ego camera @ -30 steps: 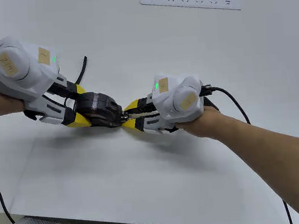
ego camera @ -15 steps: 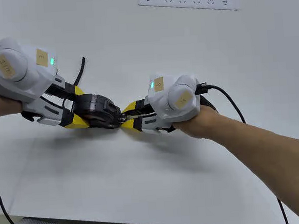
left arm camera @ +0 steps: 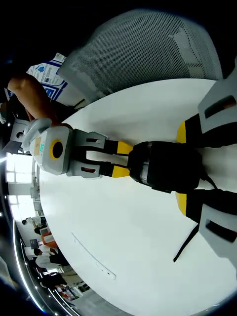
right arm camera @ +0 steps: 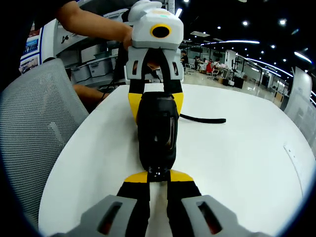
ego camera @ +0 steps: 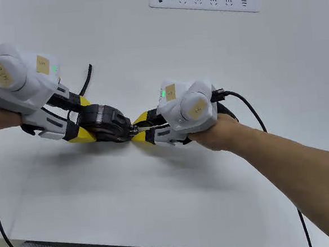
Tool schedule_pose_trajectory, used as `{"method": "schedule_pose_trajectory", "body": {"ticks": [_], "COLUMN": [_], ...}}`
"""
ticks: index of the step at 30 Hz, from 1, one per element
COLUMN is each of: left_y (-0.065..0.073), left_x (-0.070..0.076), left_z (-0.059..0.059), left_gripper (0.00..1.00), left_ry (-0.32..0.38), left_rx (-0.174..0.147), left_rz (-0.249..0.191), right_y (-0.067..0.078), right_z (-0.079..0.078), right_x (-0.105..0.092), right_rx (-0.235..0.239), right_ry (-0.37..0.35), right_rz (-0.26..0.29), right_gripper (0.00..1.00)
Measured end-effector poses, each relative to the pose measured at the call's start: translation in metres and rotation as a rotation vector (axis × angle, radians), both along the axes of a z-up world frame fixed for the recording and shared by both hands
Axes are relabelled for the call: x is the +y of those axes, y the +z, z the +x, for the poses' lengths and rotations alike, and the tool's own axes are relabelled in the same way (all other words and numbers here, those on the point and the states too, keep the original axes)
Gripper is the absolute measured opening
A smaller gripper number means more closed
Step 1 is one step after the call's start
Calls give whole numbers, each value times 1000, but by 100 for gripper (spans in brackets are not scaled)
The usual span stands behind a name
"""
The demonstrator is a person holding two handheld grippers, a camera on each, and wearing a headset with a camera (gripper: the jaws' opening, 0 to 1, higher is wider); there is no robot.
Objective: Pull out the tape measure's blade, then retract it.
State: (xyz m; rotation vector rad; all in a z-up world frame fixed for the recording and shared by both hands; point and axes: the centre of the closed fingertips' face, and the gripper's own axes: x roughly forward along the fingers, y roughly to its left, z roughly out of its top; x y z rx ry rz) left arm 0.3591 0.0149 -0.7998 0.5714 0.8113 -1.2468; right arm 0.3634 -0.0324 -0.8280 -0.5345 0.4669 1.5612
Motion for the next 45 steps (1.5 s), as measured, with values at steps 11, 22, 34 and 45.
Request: {"method": "schedule_pose_trajectory", "body": {"ticks": [11,22,34,45], "left_y": [-1,-1,1,1], "left_x": [-1,0,-2,-2], "left_z": [0,-2,0,1], "left_gripper": [29,29,29,29], "left_ry": [-2,-3,5,3], "left_rx": [0,-6,-1,-3], "left_rz": [3,8,3,6], "right_y": [1,1,1,2], "right_z": [-1,-3,0,2], "right_x": [-4,-8,-15,-21], "right_rx": [-8,-18,-17,-25], "right_ry": [7,19,20,24], "right_rz": [-7,-8,-5,-4], "right_gripper": [10,10,10,10]}}
